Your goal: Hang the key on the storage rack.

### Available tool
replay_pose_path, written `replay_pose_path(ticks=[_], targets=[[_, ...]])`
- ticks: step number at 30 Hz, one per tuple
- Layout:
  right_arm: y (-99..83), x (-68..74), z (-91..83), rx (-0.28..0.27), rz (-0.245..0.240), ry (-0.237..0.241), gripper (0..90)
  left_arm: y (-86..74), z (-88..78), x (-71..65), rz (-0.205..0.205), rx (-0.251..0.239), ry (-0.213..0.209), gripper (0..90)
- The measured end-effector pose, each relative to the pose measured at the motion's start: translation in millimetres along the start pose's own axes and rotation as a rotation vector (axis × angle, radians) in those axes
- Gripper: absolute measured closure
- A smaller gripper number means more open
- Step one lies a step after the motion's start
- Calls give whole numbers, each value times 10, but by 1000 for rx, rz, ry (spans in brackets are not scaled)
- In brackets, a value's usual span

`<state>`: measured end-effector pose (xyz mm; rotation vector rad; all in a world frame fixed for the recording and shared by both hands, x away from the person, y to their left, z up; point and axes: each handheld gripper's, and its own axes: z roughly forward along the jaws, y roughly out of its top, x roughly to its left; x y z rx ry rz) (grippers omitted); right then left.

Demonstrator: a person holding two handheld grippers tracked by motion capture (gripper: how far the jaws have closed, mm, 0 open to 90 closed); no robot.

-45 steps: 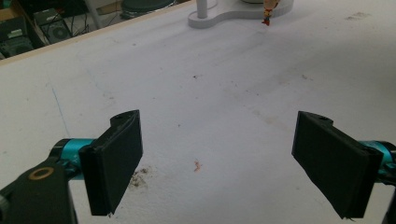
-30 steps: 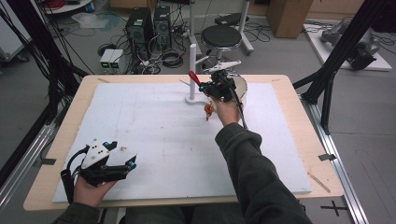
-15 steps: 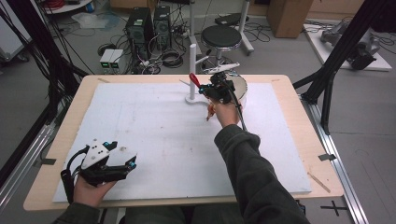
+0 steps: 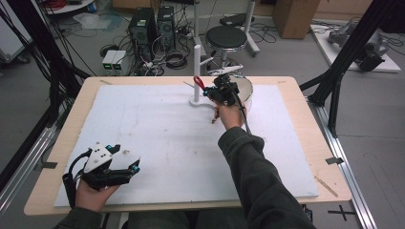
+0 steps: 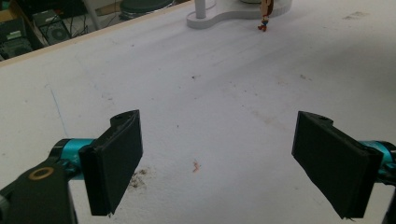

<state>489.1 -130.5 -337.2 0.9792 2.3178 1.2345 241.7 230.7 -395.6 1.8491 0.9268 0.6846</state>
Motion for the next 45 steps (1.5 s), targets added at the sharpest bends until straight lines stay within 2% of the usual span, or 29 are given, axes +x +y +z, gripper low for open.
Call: replay_pose_path(ticks=[15, 22, 32, 45], targets=[[-20, 26, 147, 11, 11, -15, 863, 0, 3, 4, 0, 2, -4, 166], [6, 42, 166, 7, 0, -25, 863, -1, 10, 5, 1, 2, -5, 166], [-8, 1, 274, 49, 33, -34, 863, 1, 10, 4, 2, 2, -7, 166], [-34, -58, 378, 66, 57, -34, 863, 0, 15, 4, 3, 1, -6, 166]])
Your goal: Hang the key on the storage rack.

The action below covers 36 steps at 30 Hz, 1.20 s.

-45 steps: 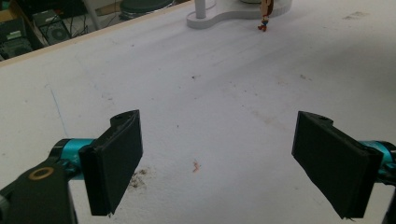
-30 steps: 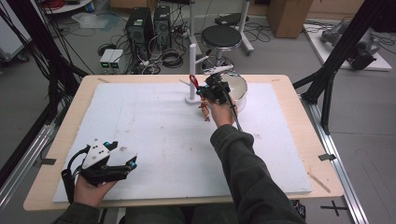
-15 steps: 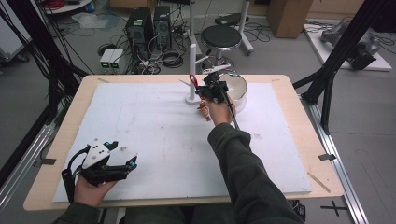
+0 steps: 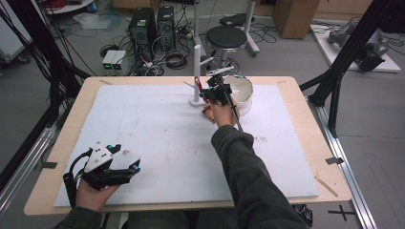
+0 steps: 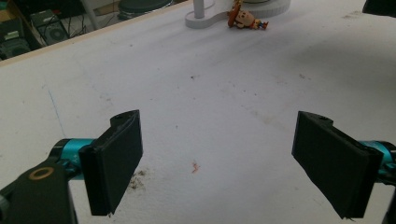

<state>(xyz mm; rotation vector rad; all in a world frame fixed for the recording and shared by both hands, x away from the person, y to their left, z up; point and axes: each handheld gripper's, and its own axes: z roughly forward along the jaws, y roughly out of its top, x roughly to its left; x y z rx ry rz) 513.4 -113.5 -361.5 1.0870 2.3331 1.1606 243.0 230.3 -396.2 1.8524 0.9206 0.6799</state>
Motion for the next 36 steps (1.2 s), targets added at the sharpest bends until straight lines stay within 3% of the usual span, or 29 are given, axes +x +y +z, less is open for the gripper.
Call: replay_pose_path(ticks=[15, 25, 36], targets=[[-15, -39, 22, -12, 24, 12, 852, 0, 2, -7, -2, 0, -1, 166], [-33, -96, -23, -14, 57, 60, 745, 3, 0, -6, 3, 3, -4, 166], [-58, -123, -170, -54, 43, 115, 680, 2, -6, -4, -1, -2, -2, 166]])
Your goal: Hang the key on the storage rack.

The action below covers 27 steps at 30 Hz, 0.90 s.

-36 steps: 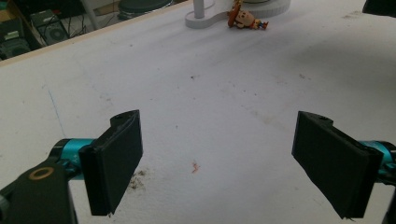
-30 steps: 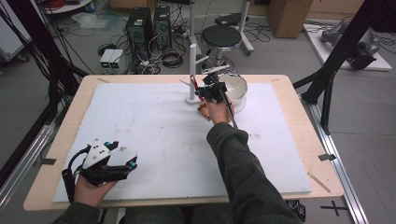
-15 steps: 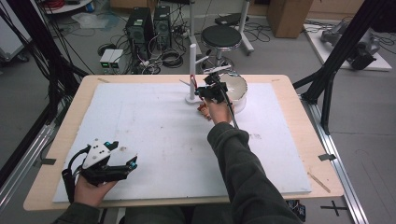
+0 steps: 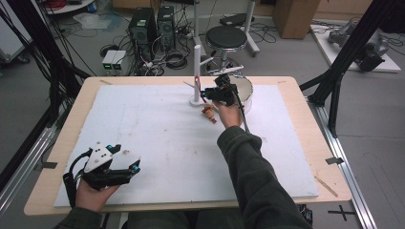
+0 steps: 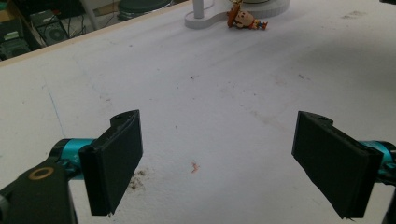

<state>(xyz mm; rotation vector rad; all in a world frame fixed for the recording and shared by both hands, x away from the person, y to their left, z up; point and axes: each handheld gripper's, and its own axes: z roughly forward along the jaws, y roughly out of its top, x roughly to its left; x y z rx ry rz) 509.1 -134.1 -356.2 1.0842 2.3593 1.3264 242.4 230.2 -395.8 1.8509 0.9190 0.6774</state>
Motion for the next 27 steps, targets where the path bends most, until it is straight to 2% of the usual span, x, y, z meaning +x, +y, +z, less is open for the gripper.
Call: replay_pose_path(ticks=[6, 10, 18, 27], targets=[[-57, -54, -117, -30, 28, 50, 636, 3, 2, -1, 5, 5, 2, 166], [-67, -63, -188, -43, 34, 67, 618, 3, 3, -4, 6, 6, -1, 166], [-119, -93, -302, -68, 26, 81, 544, 5, 7, -12, 2, 6, 0, 166], [-206, -117, -447, -84, 44, 100, 461, 7, 11, -17, 4, 8, -5, 166]])
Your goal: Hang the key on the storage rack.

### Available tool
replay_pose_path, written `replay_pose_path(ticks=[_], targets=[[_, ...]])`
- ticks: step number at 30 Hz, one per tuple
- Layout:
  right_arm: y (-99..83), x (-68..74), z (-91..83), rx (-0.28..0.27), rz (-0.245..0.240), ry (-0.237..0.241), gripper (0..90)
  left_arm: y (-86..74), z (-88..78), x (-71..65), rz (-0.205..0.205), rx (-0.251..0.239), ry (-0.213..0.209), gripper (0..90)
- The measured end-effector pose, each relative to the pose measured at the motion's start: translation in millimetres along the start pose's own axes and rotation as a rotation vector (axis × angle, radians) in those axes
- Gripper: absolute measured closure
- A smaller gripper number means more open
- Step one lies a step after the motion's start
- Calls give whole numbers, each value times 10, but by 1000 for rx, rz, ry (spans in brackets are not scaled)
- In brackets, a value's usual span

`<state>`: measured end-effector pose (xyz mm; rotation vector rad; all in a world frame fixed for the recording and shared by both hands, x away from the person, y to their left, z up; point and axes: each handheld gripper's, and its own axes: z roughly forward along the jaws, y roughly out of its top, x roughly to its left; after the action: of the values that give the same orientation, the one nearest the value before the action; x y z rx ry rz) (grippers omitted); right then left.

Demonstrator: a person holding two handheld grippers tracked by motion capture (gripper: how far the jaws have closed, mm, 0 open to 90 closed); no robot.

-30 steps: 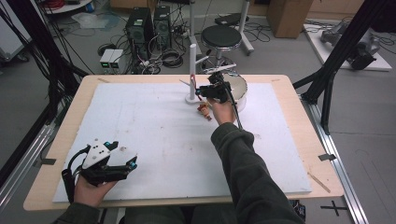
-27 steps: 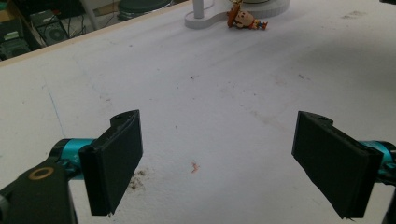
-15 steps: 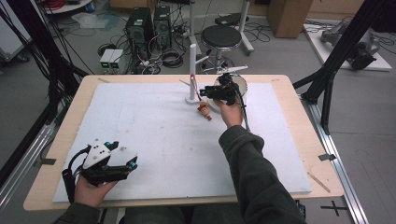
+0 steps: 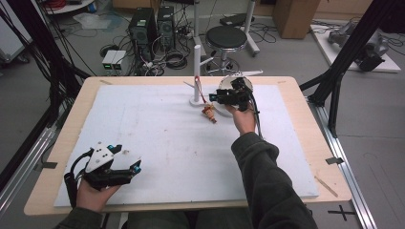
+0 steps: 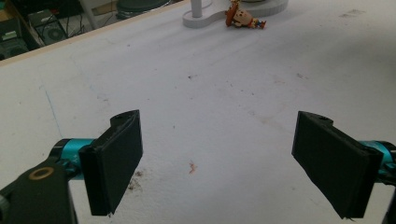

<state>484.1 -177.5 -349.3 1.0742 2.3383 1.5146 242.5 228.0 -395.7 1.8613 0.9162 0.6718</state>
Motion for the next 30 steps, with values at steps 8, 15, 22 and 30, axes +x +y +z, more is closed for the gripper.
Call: replay_pose_path(ticks=[8, 15, 22, 30], targets=[[-57, -5, -116, -11, 13, 10, 371, 3, 4, -3, 2, 0, 2, 166], [-105, 2, -204, 2, 10, 17, 309, 5, 10, -5, 0, -1, 2, 166], [-157, 34, -278, 6, -4, 18, 264, 7, 11, -12, 2, 2, 1, 166], [-232, 57, -369, 14, 3, 21, 207, 5, 4, -8, 3, 4, 3, 166]])
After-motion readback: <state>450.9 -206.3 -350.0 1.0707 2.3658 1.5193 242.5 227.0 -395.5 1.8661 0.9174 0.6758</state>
